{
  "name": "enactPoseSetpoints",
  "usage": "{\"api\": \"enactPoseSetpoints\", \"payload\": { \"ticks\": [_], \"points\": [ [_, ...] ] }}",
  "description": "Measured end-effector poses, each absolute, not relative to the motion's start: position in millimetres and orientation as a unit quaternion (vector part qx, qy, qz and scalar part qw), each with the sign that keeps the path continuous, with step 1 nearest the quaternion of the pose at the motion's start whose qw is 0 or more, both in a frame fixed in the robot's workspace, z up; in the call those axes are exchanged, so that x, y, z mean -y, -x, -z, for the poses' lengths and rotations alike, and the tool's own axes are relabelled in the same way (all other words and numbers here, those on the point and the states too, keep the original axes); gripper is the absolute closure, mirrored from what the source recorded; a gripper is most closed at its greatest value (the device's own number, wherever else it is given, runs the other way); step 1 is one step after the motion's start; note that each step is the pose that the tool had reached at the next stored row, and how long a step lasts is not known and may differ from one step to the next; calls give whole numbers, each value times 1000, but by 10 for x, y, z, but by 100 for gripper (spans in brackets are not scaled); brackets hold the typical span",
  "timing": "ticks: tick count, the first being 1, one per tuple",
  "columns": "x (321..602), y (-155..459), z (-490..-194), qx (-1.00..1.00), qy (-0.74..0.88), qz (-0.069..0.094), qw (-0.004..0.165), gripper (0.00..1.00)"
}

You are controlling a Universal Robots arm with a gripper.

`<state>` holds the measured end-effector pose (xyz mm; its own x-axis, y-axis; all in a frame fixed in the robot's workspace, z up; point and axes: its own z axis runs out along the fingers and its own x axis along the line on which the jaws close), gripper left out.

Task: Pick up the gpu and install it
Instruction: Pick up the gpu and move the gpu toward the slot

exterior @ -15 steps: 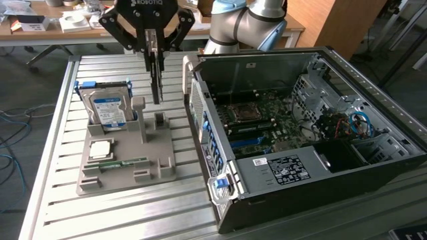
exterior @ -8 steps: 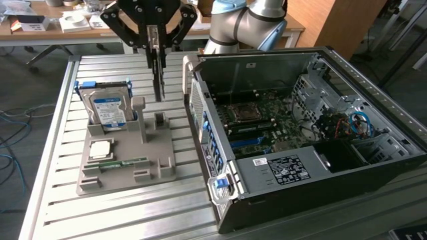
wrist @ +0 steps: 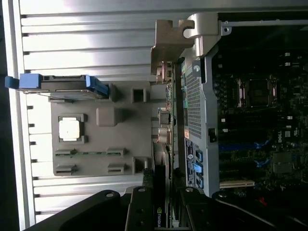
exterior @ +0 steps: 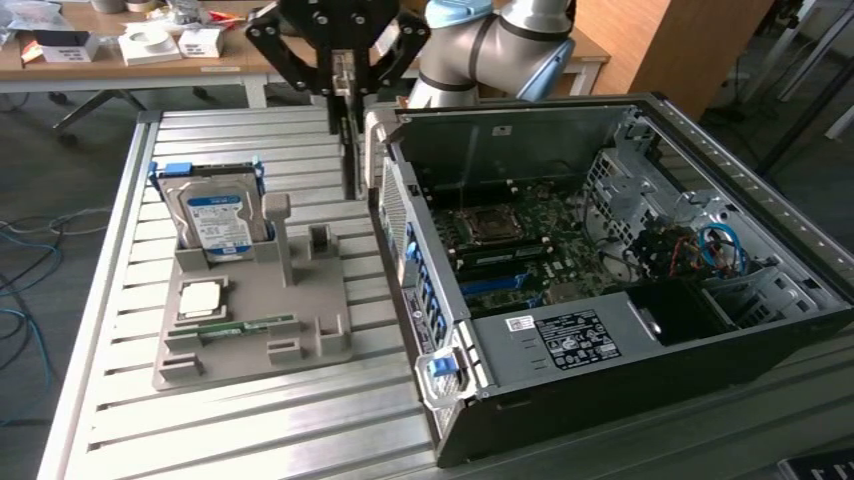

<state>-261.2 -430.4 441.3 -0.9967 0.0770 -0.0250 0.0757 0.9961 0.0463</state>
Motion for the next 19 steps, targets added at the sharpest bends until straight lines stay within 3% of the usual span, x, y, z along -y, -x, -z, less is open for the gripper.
{"api": "enactPoseSetpoints", "payload": {
  "ticks": [19],
  "points": [
    [4304,1750,-4412,-999,-38,-23,13,74]
  ]
}}
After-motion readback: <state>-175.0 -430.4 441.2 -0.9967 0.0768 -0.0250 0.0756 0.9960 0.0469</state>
